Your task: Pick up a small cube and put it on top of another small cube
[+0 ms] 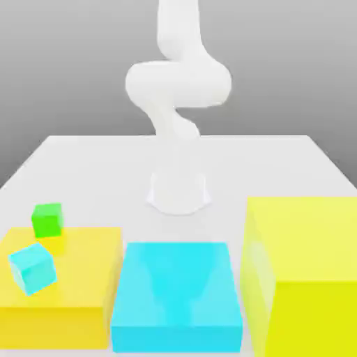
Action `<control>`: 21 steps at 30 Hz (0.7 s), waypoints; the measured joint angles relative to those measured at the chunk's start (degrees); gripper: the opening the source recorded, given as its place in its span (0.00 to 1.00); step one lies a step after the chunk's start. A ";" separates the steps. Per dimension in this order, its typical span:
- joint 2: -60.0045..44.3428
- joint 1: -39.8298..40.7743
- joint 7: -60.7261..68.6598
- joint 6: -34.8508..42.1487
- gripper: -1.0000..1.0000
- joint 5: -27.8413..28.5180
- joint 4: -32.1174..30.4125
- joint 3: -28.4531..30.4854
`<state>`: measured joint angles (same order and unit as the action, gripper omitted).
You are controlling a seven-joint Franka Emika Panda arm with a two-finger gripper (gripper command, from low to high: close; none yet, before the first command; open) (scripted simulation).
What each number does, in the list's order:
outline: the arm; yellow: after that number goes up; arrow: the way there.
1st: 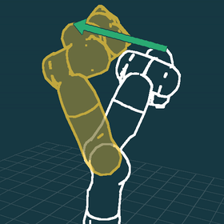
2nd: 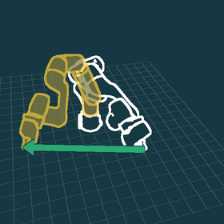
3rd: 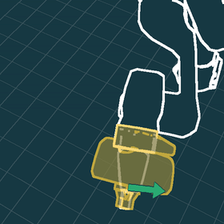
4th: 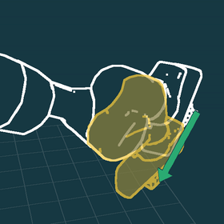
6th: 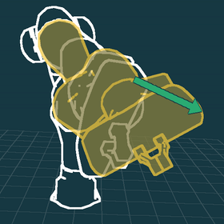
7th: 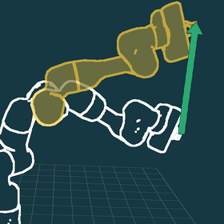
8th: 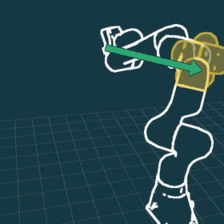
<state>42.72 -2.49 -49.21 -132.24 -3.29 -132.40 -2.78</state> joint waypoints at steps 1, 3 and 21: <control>-1.87 -1.26 -1.90 -0.61 0.50 -1.37 -0.79 -1.40; -5.74 -3.38 -5.73 -2.05 0.50 -4.15 -2.69 -4.62; -37.70 -11.88 -37.47 -22.49 0.50 -7.37 -27.69 -27.34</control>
<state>5.02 -14.37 -86.68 -154.73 -10.65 -160.09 -30.13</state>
